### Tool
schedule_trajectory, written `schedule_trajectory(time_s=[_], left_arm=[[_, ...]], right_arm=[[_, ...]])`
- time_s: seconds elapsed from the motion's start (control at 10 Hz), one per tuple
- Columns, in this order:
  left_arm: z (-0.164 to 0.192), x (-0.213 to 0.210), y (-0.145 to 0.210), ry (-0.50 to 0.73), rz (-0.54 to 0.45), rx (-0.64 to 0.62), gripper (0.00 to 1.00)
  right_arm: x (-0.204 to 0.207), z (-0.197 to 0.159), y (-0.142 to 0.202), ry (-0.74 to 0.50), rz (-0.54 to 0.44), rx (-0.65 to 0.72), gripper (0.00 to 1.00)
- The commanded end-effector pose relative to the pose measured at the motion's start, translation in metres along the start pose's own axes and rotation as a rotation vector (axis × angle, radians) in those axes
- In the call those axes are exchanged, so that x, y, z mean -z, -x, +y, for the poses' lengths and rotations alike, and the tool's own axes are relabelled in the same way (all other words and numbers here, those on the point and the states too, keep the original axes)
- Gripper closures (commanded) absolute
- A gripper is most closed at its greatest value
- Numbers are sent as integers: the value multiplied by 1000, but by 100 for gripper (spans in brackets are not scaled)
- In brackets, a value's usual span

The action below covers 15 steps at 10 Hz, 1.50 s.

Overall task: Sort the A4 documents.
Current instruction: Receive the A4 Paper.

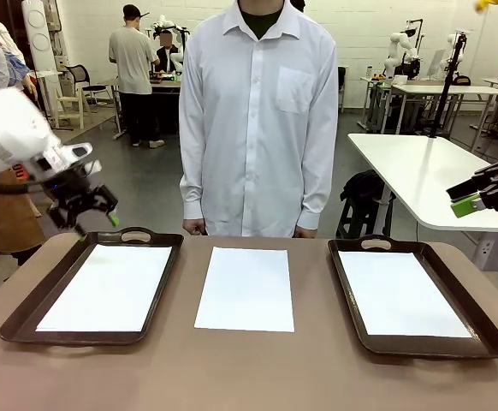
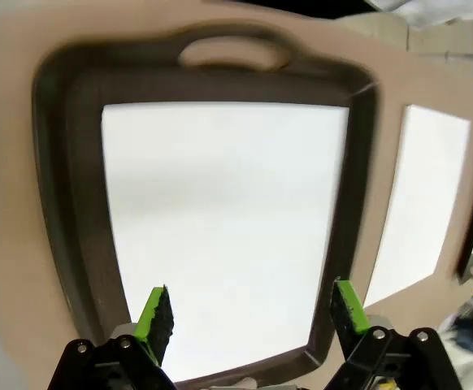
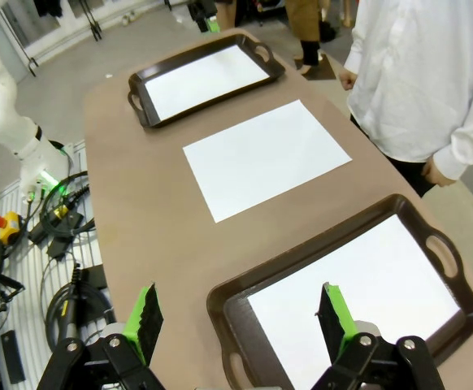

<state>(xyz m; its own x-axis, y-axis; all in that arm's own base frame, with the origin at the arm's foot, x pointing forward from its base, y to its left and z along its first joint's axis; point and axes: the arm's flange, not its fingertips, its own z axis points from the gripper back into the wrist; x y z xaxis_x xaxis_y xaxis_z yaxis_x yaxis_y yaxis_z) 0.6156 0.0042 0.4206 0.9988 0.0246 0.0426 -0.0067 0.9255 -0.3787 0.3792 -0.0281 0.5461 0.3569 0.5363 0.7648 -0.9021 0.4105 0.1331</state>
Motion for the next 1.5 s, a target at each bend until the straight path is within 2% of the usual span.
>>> schedule_trajectory(time_s=[0.0, 0.2, 0.3, 0.4, 0.5, 0.7, 0.9, 1.1, 1.4], left_arm=[[-51, -63, 16, -81, -221, 291, 0], [-64, -104, 58, -42, -354, 592, 0], [-55, -128, 76, 85, -460, 662, 0], [-45, -141, 91, 172, -504, 746, 0], [-35, -145, 102, 226, -498, 831, 0], [-15, -145, 117, 246, -457, 877, 0], [0, -143, 136, 415, -449, 1065, 0], [-10, -143, 150, 411, -458, 1155, 0], [-41, -137, 147, 274, -385, 1139, 0]], right_arm=[[1, 0, 1, -1, 5, 3, 0], [1, 0, 1, -1, 5, 3, 0], [1, 0, 1, -1, 5, 3, 0], [1, 0, 1, -1, 5, 3, 0], [1, 0, 1, -1, 5, 3, 0], [1, 0, 1, -1, 5, 3, 0], [1, 0, 1, -1, 5, 3, 0], [1, 0, 1, -1, 5, 3, 0], [1, 0, 1, -1, 5, 3, 0]])
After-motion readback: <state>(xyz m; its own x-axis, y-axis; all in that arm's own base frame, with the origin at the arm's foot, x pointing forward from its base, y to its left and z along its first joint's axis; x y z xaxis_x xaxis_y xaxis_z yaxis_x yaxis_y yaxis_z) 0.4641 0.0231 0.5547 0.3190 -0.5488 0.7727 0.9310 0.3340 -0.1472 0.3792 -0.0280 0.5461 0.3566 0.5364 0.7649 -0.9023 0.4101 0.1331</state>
